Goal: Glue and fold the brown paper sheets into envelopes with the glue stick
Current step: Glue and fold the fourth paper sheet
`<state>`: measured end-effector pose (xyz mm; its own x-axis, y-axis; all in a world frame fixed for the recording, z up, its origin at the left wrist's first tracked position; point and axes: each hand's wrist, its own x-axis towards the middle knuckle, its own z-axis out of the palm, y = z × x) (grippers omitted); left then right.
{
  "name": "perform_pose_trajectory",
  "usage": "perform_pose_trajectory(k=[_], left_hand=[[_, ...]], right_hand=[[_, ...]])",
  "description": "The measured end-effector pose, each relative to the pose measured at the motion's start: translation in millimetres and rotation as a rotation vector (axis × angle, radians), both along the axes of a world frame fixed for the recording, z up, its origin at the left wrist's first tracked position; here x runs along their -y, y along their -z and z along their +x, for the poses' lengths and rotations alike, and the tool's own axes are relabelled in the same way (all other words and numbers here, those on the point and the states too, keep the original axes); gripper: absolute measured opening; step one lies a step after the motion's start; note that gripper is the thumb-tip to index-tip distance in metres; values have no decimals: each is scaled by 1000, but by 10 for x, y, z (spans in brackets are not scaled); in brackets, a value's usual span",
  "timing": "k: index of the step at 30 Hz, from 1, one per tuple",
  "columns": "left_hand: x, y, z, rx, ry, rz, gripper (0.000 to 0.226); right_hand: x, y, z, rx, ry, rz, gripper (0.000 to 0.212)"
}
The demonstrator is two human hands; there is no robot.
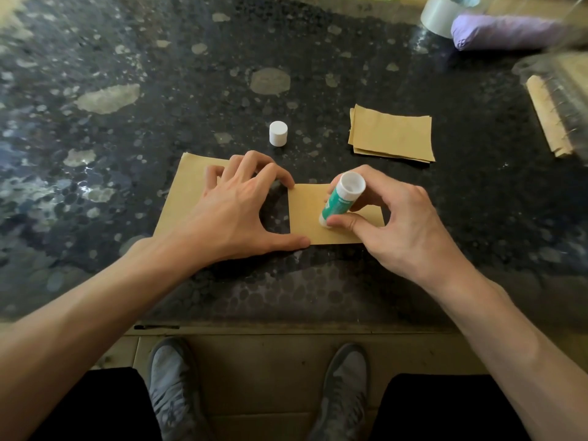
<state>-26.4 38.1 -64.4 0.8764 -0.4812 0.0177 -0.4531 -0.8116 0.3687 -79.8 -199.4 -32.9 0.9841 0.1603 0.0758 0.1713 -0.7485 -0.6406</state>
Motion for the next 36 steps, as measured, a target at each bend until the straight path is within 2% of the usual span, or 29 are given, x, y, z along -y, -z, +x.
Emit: perform_pose_trajectory(k=[3, 16, 36], left_hand=[[-3, 1, 1, -3, 1, -8, 91], [-6, -20, 2, -8, 8, -2, 89], [9, -32, -15, 22, 14, 3, 84]], right_hand=[[3, 13, -17, -30, -29, 34, 35], [-70, 67, 8, 54, 38, 82, 40], [-192, 146, 86, 51, -42, 118, 35]])
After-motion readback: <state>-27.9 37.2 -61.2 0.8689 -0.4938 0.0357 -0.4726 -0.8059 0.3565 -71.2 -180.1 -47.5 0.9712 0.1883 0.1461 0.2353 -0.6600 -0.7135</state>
